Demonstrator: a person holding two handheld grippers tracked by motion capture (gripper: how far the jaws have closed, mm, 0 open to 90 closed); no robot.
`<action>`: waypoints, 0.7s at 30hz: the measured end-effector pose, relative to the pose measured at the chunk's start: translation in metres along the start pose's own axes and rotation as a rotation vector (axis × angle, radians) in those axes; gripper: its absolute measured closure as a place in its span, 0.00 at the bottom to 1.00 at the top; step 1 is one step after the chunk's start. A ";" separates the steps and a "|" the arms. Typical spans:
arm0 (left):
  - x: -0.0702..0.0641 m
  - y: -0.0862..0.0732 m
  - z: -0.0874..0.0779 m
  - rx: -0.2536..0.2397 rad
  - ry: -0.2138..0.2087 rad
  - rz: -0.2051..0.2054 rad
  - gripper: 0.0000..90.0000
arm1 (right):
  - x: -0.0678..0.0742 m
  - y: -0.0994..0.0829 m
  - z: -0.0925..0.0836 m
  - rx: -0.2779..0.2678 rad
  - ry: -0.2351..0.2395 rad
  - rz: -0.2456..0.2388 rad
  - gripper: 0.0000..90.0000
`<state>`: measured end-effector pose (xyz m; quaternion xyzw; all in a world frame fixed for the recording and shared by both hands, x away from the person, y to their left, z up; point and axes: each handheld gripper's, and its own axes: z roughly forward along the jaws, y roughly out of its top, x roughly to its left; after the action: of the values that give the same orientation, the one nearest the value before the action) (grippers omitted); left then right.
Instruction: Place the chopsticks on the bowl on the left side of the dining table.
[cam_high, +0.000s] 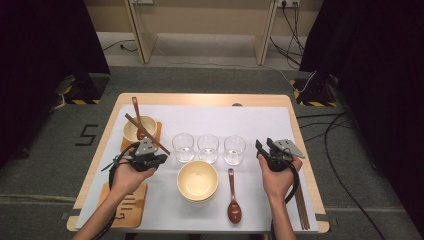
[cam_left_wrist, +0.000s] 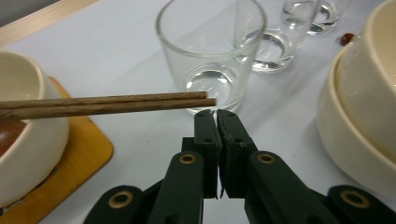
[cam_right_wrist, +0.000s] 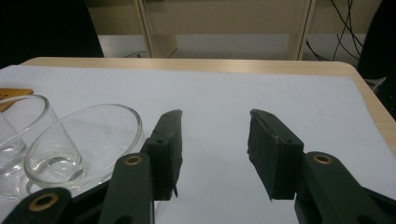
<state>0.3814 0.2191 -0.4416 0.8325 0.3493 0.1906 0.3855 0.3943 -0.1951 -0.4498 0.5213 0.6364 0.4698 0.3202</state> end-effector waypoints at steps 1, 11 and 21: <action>-0.002 0.001 0.000 -0.002 -0.005 0.002 0.95 | 0.000 0.000 0.000 0.000 0.000 0.000 0.61; -0.008 0.007 0.011 -0.003 -0.018 0.008 0.96 | -0.002 0.000 0.000 -0.001 -0.002 0.002 0.61; -0.004 0.007 0.016 -0.005 -0.010 0.000 0.96 | -0.001 0.000 0.000 0.001 -0.001 0.003 0.62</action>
<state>0.3910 0.2050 -0.4460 0.8324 0.3469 0.1875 0.3895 0.3946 -0.1958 -0.4502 0.5227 0.6357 0.4698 0.3193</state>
